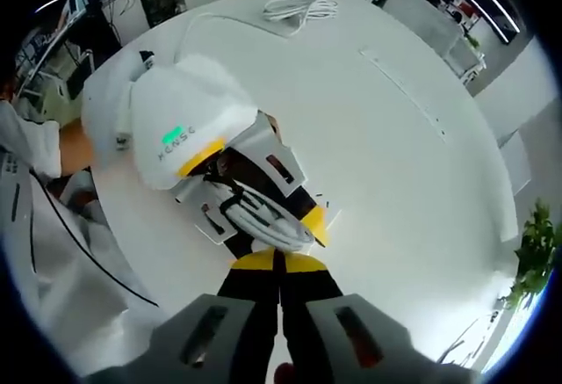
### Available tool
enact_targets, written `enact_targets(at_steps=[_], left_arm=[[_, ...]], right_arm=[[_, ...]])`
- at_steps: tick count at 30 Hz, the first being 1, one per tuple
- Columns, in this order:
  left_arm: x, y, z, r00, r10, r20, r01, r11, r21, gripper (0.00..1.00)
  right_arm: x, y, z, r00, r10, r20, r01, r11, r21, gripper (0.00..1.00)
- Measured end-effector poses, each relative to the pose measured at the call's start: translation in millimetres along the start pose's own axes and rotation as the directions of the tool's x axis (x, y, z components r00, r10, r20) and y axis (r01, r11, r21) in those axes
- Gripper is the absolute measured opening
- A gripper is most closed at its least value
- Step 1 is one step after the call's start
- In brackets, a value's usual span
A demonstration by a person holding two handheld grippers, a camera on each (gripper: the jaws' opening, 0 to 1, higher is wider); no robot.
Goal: Straighten the power strip on the desk, plug the charger into it
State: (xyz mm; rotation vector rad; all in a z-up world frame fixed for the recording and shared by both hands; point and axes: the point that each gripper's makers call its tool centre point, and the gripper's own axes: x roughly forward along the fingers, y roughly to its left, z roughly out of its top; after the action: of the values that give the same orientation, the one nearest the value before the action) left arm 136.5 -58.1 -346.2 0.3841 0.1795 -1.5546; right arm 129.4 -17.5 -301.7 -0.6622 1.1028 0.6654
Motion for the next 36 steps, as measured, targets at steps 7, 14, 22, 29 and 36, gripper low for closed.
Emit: enact_targets(at_steps=[7, 14, 22, 29, 36], left_arm=[[-8.2, -1.2, -2.7, 1.000, 0.004, -0.002, -0.004, 1.000, 0.004, 0.33], [-7.1, 2.3, -3.3, 1.000, 0.011, -0.005, -0.011, 1.000, 0.007, 0.33], [-8.2, 3.9, -4.4, 1.000, 0.022, -0.002, -0.022, 1.000, -0.002, 0.32], [-8.1, 3.5, -4.7, 1.000, 0.020, -0.001, -0.020, 1.000, 0.002, 0.32], [-9.0, 2.6, -3.9, 1.000, 0.021, 0.002, -0.021, 1.000, 0.000, 0.33]], right_arm=[[0.7, -1.1, 0.5, 1.000, -0.022, -0.012, 0.022, 1.000, -0.003, 0.00], [3.4, -0.4, -3.4, 0.995, -0.099, -0.003, 0.099, 0.995, -0.021, 0.00], [1.6, -4.5, -0.4, 0.999, -0.050, 0.009, 0.050, 0.998, 0.024, 0.00], [2.5, -4.1, 0.1, 0.999, -0.039, 0.009, 0.039, 0.999, 0.004, 0.00], [2.7, -7.0, 0.8, 0.999, -0.028, 0.022, 0.028, 0.999, -0.025, 0.01]])
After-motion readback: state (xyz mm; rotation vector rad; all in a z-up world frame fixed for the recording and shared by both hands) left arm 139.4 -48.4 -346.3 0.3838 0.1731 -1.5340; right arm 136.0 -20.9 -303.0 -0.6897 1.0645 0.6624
